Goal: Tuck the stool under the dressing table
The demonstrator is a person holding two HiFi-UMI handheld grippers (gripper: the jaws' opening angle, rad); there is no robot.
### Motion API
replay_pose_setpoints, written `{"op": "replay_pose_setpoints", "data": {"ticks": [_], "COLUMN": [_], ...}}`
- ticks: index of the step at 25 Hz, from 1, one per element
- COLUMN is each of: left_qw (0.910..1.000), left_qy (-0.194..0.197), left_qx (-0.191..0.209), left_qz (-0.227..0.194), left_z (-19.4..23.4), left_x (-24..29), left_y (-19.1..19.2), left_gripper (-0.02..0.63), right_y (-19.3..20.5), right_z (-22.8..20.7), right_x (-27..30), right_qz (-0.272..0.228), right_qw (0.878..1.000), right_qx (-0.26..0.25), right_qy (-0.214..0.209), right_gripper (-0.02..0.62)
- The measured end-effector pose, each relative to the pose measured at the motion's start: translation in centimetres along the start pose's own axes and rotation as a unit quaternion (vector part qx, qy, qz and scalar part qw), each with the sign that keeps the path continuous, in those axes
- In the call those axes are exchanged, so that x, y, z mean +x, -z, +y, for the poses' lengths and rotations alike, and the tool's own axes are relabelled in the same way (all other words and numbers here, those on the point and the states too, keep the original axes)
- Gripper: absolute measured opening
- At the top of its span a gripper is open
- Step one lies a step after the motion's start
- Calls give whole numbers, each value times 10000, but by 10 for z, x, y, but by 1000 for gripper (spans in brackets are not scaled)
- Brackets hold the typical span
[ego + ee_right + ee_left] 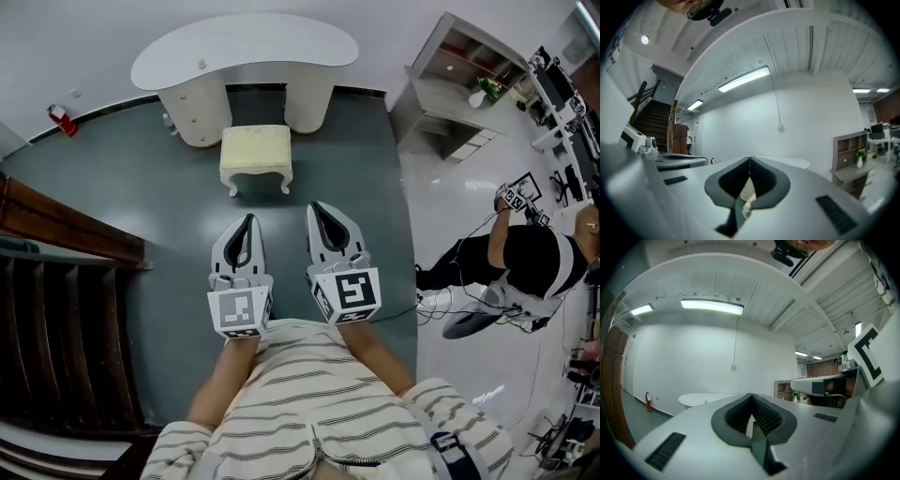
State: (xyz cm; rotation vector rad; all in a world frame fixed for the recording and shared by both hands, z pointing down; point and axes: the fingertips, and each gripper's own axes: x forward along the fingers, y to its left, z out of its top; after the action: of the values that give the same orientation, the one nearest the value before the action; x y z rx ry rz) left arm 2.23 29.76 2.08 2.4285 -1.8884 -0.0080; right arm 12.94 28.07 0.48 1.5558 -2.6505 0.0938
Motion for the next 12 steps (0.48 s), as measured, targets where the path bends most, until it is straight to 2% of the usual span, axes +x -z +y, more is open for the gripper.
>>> {"op": "replay_pose_setpoints", "data": {"ticks": [12], "left_qw": [9995], "left_qy": [299], "left_qx": [-23], "left_qz": [104], "left_z": [106], "left_x": [124], "left_y": [-21], "left_gripper": [6], "right_y": [-20], "right_z": [-3], "right_x": [161], "right_qz": [73], "right_qw": [9996], "right_qx": [118], "right_qy": [245], "right_gripper": [12]}}
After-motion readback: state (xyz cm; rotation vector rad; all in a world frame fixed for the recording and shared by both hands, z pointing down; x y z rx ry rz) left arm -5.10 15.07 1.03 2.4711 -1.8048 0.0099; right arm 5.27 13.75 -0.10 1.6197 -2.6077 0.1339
